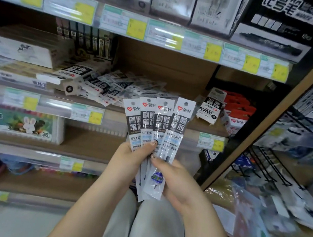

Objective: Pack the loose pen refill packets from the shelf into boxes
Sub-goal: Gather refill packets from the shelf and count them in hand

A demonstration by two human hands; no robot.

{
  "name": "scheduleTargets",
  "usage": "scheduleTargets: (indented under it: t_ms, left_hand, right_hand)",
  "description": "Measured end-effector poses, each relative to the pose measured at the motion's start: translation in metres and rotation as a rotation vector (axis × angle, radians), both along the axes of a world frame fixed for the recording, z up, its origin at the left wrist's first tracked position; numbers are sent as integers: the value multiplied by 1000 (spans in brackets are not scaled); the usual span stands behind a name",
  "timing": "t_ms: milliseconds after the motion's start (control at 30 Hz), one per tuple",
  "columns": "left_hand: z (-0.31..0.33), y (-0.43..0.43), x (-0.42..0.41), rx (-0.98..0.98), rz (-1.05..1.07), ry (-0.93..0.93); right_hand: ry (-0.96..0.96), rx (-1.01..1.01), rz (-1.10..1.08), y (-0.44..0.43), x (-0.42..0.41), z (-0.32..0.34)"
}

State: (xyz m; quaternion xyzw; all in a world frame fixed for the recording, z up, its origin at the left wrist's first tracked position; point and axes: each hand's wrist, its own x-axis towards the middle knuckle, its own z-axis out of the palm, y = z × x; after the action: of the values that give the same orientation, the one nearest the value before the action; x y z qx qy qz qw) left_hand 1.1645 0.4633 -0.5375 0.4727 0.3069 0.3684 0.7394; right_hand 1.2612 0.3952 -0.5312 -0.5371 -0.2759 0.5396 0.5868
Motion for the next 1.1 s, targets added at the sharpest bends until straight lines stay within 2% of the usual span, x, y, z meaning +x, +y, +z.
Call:
scheduleTargets:
  t_ms: [200, 533, 733, 867, 967, 1033, 1100]
  left_hand:
    - [3, 5, -25, 22, 16, 26]
    - [10, 5, -57, 113, -135, 41]
    - [8, 14, -58, 126, -95, 59]
    - [8, 30, -60, 150, 11, 82]
    - [15, 43, -68, 121, 58, 85]
    - [17, 50, -71, 93, 68, 77]
    - [16, 54, -71, 62, 79, 57]
  right_hand:
    - [17, 20, 114, 3, -18, -8]
    - [57, 46, 274, 14, -38, -18]
    - [49, 55, 310, 23, -40, -16]
    - [-207, -23, 320, 29, -24, 0]
    - [-630, -72, 93, 43, 8, 24]
    - [-915, -40, -115, 57, 28, 43]
    - [-1215, -4, -231, 74, 45, 57]
